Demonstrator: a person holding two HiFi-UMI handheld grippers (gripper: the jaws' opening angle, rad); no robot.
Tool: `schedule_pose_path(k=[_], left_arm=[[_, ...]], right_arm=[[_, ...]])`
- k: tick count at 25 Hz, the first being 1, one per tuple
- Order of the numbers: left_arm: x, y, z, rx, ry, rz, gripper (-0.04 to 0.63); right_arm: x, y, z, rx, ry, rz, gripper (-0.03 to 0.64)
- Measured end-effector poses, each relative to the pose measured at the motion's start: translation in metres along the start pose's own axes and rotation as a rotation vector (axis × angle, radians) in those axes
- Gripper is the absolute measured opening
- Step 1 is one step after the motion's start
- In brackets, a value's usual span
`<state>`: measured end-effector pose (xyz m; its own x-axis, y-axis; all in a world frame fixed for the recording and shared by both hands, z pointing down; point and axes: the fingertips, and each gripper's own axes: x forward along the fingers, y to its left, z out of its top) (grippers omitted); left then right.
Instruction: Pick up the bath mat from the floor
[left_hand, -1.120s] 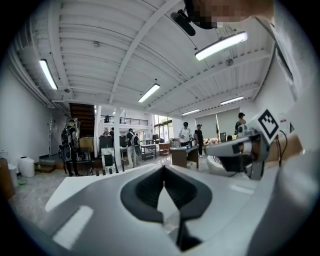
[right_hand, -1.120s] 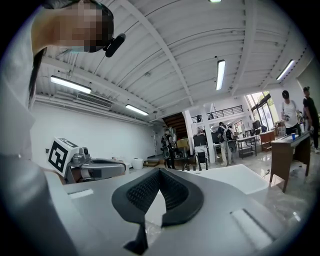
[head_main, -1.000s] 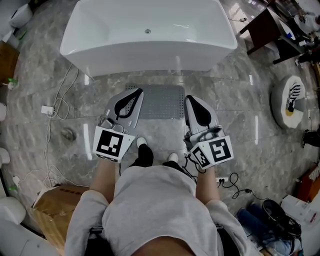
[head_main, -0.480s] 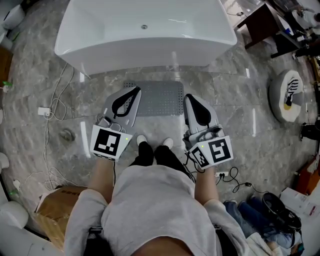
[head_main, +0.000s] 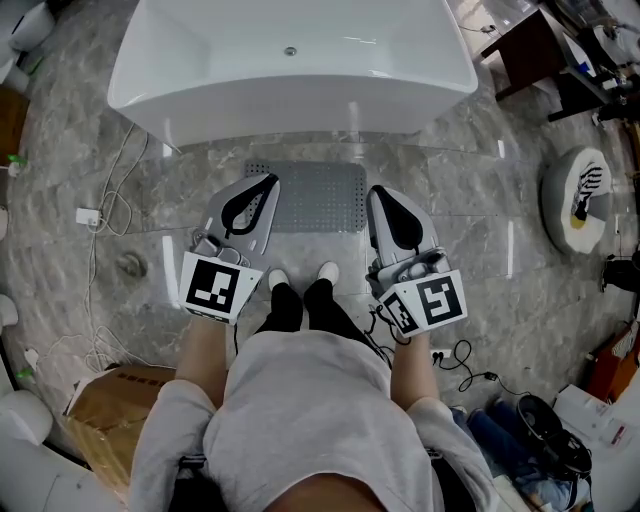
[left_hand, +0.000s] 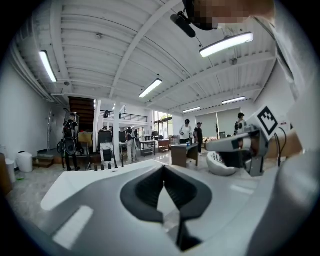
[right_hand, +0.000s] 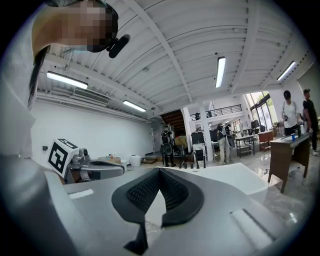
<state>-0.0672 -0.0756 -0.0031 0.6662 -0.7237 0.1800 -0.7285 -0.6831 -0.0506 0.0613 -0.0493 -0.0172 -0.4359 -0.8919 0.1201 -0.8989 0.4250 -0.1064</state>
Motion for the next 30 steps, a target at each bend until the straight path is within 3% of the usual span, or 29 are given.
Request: schedule_pose_path(k=[8, 17, 30], left_arm=[[0.032, -0.011, -0.004, -0.012, 0.045, 0.067, 0.000], [0.049, -0.014, -0.040, -0.032, 0.089, 0.134, 0.000], [0.082, 0.008, -0.131, -0.042, 0.163, 0.089, 0.000]], right_arm=[[0.012, -0.041, -0.006, 0.012, 0.018, 0.068, 0.000], [0.028, -0.070, -0.046, 0.035, 0.059, 0.119, 0.000], [0.059, -0.090, -0.143, 0.083, 0.123, 0.057, 0.000]])
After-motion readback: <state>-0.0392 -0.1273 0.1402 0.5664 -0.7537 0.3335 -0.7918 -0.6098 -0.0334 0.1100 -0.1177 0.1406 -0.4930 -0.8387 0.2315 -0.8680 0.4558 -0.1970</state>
